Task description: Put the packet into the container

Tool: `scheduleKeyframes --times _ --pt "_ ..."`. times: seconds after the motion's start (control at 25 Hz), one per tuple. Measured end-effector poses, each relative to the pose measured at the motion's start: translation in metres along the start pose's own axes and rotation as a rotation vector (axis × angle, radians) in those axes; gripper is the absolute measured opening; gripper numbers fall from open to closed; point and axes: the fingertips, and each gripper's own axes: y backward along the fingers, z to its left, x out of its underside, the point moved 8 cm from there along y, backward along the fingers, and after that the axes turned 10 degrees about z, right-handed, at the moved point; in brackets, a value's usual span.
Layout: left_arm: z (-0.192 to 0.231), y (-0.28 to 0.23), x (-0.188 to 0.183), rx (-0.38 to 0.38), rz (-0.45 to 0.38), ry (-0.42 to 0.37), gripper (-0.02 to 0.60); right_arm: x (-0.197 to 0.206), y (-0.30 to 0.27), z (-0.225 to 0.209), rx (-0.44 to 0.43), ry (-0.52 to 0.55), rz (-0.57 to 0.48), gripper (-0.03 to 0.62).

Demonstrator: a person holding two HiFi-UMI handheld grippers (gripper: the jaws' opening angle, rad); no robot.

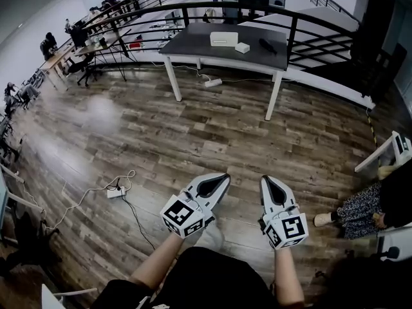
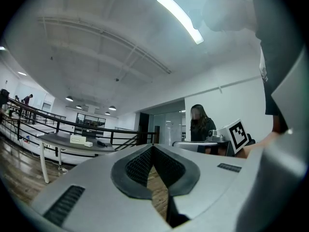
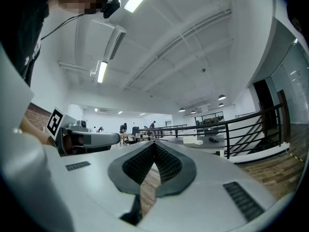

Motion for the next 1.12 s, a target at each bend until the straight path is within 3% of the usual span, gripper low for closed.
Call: scheduleKeyframes --times 0.8,1.12 --pt "0.22 -0.053 -0.024 -0.012 -0.018 0.032 0.005 -0.048 -0.211 -0.047 0.072 -0.008 0.002 0.003" --pt "0.266 -0.065 -0.02 -0.022 -0.009 0.074 0.005 -0.051 -0.26 -0.054 0.063 -0.007 0.04 0.003"
